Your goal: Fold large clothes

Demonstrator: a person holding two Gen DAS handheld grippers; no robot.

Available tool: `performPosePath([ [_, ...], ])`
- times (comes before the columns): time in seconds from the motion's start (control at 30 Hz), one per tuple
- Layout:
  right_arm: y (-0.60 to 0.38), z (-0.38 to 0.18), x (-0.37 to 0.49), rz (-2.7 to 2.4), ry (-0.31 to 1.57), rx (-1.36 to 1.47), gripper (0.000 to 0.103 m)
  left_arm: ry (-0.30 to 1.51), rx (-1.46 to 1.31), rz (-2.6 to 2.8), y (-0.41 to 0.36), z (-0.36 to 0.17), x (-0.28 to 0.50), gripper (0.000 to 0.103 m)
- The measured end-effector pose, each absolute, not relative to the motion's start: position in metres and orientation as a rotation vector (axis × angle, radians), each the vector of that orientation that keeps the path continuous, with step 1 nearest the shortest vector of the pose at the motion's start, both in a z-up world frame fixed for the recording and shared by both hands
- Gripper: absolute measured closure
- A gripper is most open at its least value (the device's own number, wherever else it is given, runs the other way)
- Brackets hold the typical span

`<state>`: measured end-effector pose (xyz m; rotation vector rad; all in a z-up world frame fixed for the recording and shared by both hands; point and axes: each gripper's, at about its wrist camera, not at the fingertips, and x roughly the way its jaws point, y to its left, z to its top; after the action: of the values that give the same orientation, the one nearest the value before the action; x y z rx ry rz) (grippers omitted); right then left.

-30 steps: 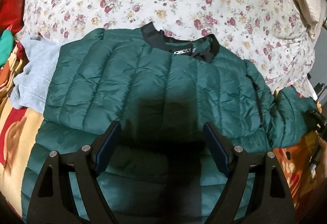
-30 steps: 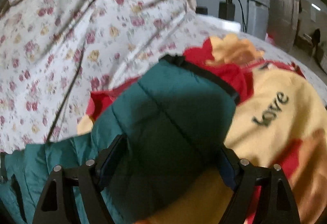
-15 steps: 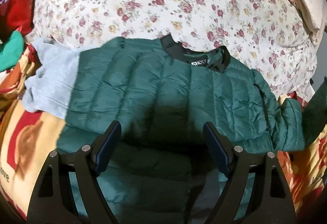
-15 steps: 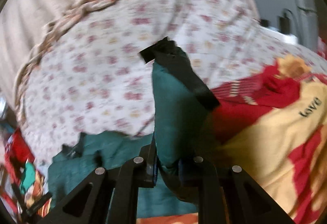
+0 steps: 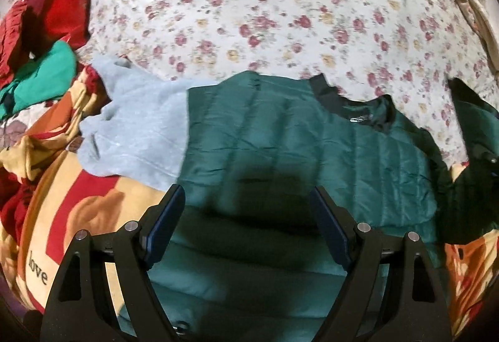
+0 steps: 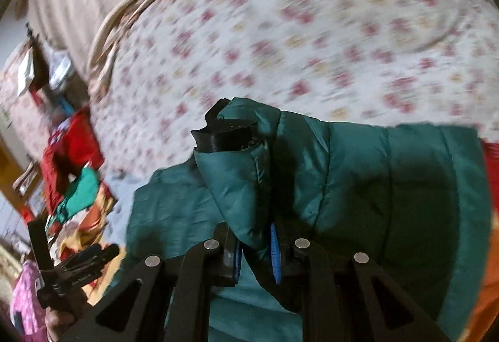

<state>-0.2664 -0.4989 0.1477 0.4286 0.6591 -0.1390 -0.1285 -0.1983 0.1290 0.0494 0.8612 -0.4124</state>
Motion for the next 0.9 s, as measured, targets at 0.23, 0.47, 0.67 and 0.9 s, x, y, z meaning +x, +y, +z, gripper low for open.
performPosePath([
  [0.23,-0.423,0.103,-0.191,-0.012,0.775,0.415,0.089,0.878,-0.001,-0.367,-0.167,0.122,-0.109,0.021],
  [0.47,-0.389,0.046,-0.147,0.017,0.921,0.414,0.08,0.9,-0.103,-0.389,-0.147,0.118,-0.097,0.021],
  [0.67,-0.405,0.09,-0.196,0.067,0.849,0.396,0.034,0.931,-0.155,-0.493,-0.17,0.122,-0.097,0.021],
  [0.9,-0.479,0.13,-0.297,-0.115,0.754,0.404,0.025,1.006,-0.115,-0.53,-0.231,0.106,-0.093,0.017],
])
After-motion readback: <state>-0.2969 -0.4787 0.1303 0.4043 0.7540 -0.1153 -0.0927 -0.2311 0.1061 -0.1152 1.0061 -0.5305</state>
